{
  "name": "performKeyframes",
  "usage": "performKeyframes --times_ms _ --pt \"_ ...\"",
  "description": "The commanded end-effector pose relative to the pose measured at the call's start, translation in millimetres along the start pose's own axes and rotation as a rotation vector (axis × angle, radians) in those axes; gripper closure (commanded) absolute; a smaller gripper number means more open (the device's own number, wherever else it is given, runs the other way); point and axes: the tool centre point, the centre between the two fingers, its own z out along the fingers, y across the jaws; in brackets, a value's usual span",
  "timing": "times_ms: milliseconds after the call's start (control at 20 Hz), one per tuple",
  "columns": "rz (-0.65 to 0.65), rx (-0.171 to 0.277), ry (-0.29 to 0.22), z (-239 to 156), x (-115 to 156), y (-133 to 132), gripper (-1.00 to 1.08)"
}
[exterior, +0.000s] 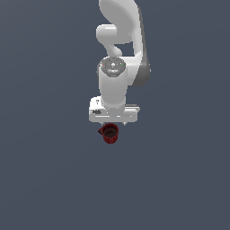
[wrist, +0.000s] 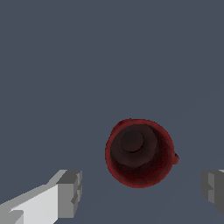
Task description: Pick up the object and move it to a goal position.
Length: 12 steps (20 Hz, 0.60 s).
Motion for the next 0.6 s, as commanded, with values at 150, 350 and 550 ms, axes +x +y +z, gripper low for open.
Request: performKeyframes --times_ms 150,350,550 --pt "-0.007 0.002 0.005 -2.2 1.4 -1.8 -0.20" --pt "-0.026 0.007 0.017 -7.2 4.7 -5.9 -0.20" --pt "-0.024 0.006 0.016 -7.1 4.6 -5.8 -0.20"
